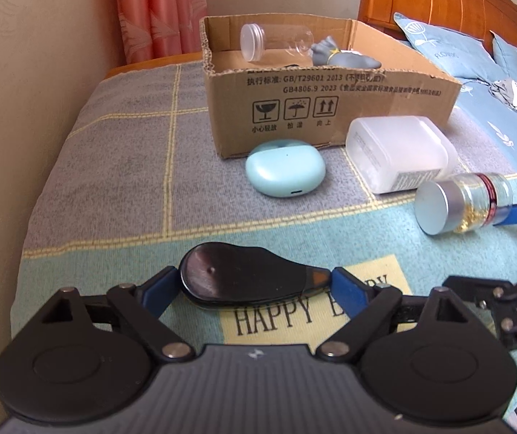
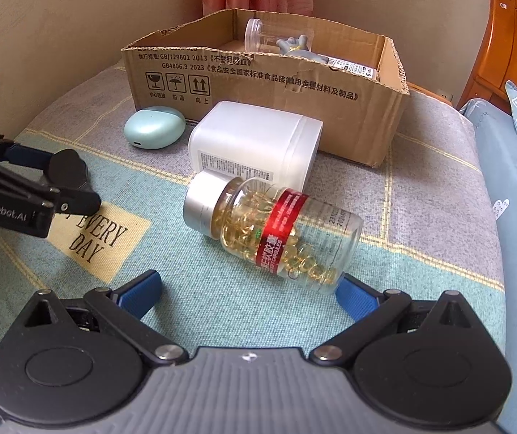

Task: Organize rigid objects
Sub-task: 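Grasp the black oval object with left gripper while right approaches the capsule bottle, then close right gripper around the capsule bottle with red label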

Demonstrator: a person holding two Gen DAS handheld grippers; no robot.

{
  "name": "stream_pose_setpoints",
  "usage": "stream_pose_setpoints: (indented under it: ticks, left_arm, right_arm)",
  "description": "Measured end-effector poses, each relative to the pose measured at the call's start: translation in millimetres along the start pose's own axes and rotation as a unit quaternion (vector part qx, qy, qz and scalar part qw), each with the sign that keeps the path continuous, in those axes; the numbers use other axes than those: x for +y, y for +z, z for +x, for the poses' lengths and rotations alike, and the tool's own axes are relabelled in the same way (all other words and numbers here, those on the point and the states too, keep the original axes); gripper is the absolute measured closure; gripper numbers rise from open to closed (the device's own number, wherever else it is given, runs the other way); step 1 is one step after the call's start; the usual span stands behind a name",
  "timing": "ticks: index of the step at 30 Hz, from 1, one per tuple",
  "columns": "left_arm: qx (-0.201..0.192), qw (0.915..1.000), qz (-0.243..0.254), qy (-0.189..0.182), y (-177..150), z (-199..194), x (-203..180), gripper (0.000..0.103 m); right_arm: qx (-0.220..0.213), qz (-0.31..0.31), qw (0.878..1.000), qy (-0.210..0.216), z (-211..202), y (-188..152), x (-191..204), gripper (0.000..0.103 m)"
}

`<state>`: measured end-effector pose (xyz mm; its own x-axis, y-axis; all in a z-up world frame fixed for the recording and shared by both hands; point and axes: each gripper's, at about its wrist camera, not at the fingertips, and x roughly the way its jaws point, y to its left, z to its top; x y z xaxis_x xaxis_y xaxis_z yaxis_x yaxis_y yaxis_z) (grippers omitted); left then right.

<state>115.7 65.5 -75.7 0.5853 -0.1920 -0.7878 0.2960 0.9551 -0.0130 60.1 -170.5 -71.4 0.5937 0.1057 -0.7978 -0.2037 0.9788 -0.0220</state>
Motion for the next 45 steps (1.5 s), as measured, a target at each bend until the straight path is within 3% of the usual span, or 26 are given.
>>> stream_pose_setpoints:
  ticks: [9, 16, 26, 30, 32, 45]
  left_arm:
    - [-0.001, 1.0000, -0.002, 0.002, -2, -2, -1, 0.013]
    - [-0.001, 1.0000, -0.002, 0.002, -4, -3, -1, 0.013]
    - [0.002, 1.0000, 0.002, 0.003, -1, -2, 1, 0.011]
    - [0.004, 1.0000, 0.005, 0.000, 2, -1, 4, 0.011]
    - [0.007, 1.0000, 0.006, -0.003, 5, 0, 4, 0.013]
    - [0.017, 0.9993, 0.030, -0.017, 31, -27, 4, 0.014]
  right_arm:
    - [0.002, 0.033, 0.999, -0.015, 12, 17, 5, 0.000]
    - [-0.007, 0.077, 0.997, 0.006, 18, 33, 3, 0.000]
    - [-0.009, 0.031, 0.999, -0.025, 12, 33, 13, 0.000]
    - [-0.017, 0.026, 0.999, -0.022, 5, 33, 13, 0.000]
    - [-0.020, 0.023, 0.999, -0.023, 5, 35, 14, 0.007]
    - [-0.015, 0.003, 1.000, 0.016, -21, 39, 2, 0.007]
